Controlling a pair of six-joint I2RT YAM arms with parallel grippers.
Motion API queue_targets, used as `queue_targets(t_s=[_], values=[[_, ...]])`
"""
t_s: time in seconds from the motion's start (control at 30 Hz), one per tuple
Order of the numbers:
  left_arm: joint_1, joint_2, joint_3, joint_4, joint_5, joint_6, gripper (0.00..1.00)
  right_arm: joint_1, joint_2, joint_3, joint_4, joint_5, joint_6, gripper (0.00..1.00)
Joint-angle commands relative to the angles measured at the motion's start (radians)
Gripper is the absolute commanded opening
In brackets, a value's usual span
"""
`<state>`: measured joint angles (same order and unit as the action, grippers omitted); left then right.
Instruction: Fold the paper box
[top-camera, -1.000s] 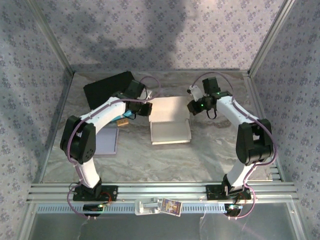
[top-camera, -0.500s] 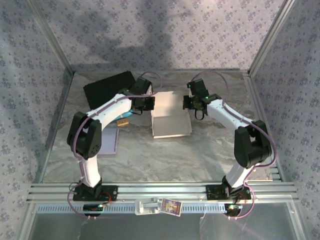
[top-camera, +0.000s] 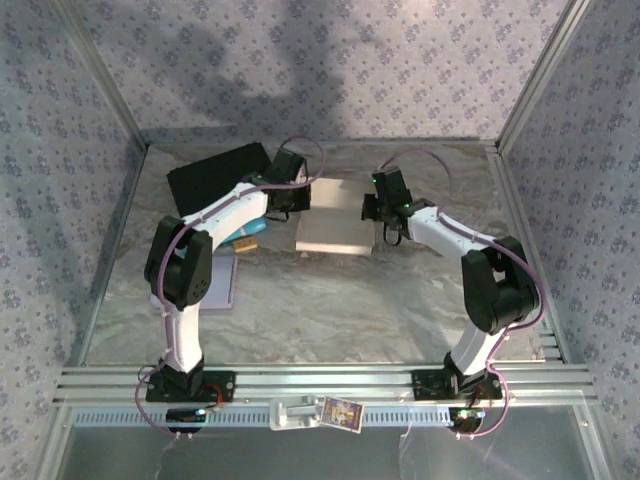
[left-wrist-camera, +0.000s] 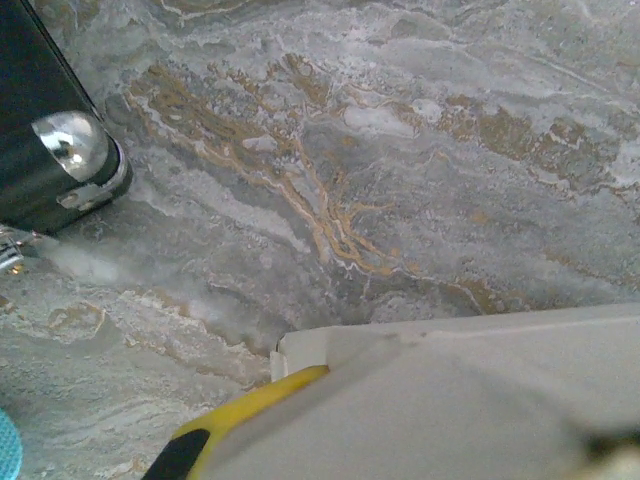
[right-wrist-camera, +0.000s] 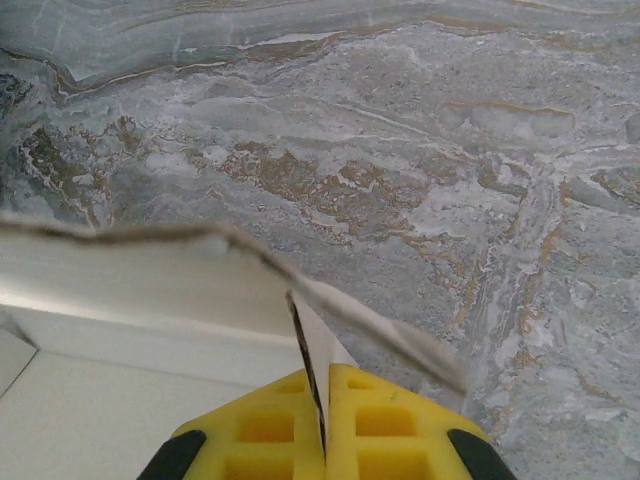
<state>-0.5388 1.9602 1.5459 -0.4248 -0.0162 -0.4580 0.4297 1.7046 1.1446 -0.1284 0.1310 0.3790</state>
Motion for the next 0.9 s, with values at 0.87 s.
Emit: queue_targets(t_s=[0.87], values=[[-0.089,-0.175,-0.359,0.273,-0.045,-0.011,0.00,0.073,-0.203,-0.088,-0.195,-0.097,0.361,0.32]])
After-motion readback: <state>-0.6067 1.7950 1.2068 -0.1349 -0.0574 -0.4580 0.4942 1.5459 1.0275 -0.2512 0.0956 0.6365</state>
